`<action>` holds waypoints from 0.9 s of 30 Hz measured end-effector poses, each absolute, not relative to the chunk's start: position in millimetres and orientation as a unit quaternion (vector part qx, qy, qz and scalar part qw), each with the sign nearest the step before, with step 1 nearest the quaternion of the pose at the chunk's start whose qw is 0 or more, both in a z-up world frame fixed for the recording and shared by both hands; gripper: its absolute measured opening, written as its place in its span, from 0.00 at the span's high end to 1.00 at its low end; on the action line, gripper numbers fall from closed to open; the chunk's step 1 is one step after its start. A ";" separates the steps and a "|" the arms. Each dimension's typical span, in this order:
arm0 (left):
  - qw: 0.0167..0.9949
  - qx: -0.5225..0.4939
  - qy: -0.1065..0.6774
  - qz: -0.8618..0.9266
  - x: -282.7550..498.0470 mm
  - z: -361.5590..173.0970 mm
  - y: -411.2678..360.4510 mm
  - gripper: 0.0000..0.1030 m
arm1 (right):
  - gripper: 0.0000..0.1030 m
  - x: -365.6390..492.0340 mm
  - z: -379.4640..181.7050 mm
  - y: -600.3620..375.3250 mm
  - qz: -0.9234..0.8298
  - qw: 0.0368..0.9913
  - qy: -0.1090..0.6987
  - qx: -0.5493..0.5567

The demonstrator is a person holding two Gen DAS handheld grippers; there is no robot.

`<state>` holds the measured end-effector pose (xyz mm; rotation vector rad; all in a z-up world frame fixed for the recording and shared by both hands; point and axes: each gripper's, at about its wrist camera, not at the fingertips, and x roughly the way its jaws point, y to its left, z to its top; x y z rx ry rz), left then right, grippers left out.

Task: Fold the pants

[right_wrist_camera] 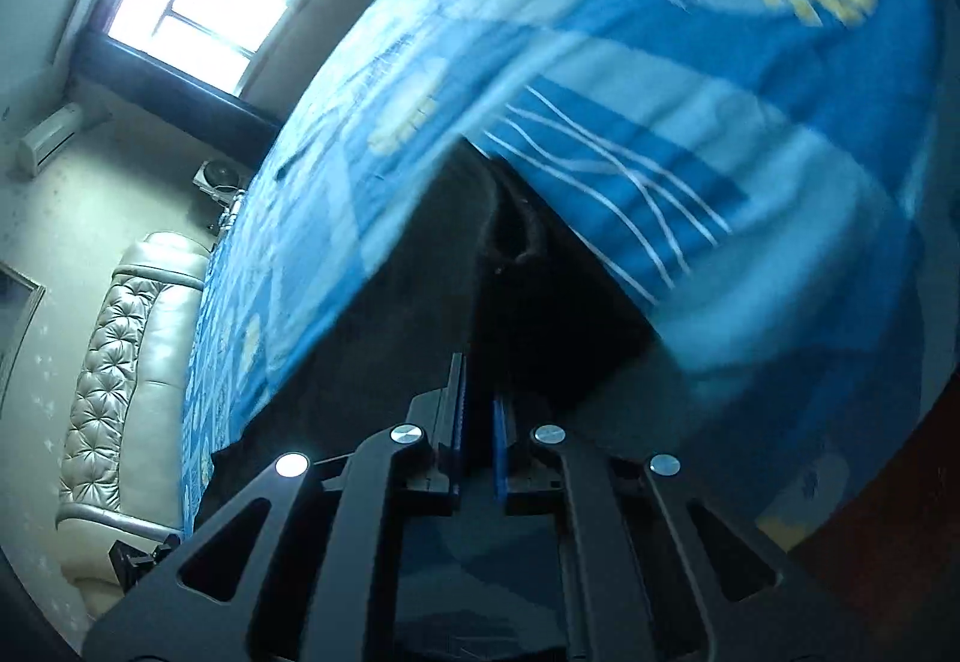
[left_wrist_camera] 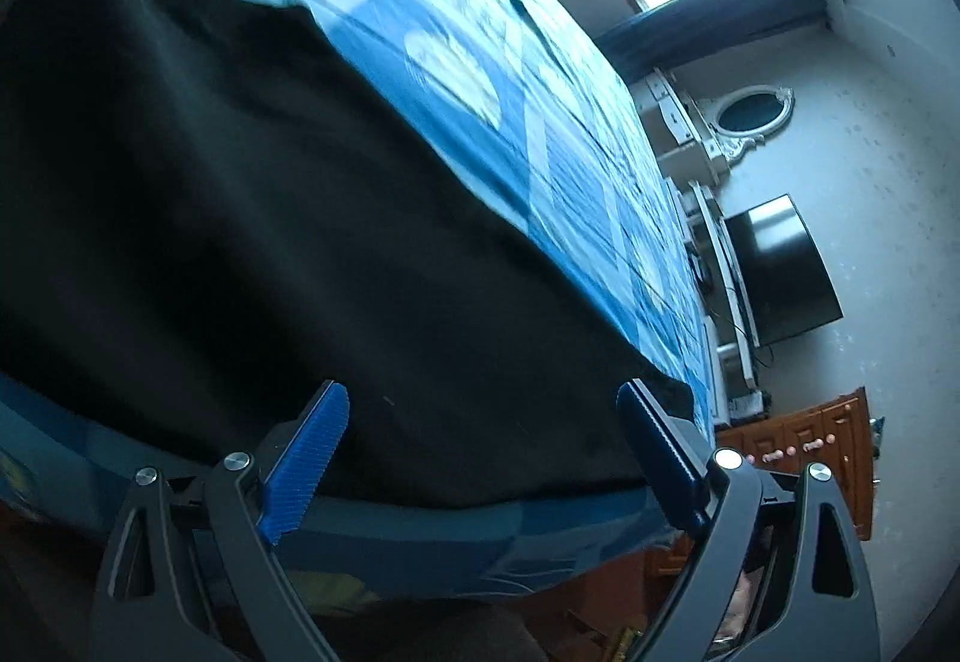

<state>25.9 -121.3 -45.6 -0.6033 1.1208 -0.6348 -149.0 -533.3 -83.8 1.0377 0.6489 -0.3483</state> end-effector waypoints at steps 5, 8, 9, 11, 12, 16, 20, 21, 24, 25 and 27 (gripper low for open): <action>0.754 -0.266 0.521 -0.299 26.0 -47.3 -133.6 0.13 | 0.94 -152.1 -93.9 -535.5 -0.154 0.798 0.300 0.499; 0.754 -0.259 0.522 -0.304 27.2 -45.6 -134.2 0.13 | 0.90 -152.3 -87.3 -536.4 -0.150 0.805 0.305 0.487; 0.754 -0.258 0.522 -0.305 28.4 -45.2 -132.2 0.13 | 0.86 -156.3 -83.2 -538.5 -0.156 0.807 0.299 0.485; 0.757 -0.255 0.520 -0.303 29.2 -44.3 -126.5 0.13 | 0.49 -166.8 -73.7 -549.0 -0.164 0.812 0.275 0.488; 0.758 -0.255 0.518 -0.302 27.3 -44.5 -128.3 0.13 | 0.39 -171.2 -71.0 -554.2 -0.176 0.813 0.269 0.485; 0.761 -0.264 0.514 -0.296 29.3 -46.5 -119.6 0.13 | 0.31 -175.6 -80.6 -578.5 -0.165 0.806 0.262 0.505; 0.762 -0.269 0.513 -0.291 27.8 -46.8 -110.9 0.13 | 0.31 -164.8 -104.7 -587.8 -0.095 0.788 0.243 0.557; 0.763 -0.268 0.512 -0.290 27.4 -46.0 -110.0 0.13 | 0.31 -163.0 -107.6 -587.5 -0.085 0.784 0.241 0.565; 0.777 -0.251 0.501 -0.286 25.5 -40.0 -105.2 0.13 | 0.31 -159.1 -108.7 -581.9 -0.067 0.783 0.236 0.571; 0.782 -0.245 0.496 -0.285 25.5 -38.3 -103.9 0.13 | 0.31 -157.1 -108.8 -579.6 -0.063 0.784 0.240 0.569; 0.791 -0.236 0.490 -0.280 26.7 -35.7 -99.3 0.13 | 0.32 -150.0 -107.5 -574.6 -0.061 0.790 0.251 0.557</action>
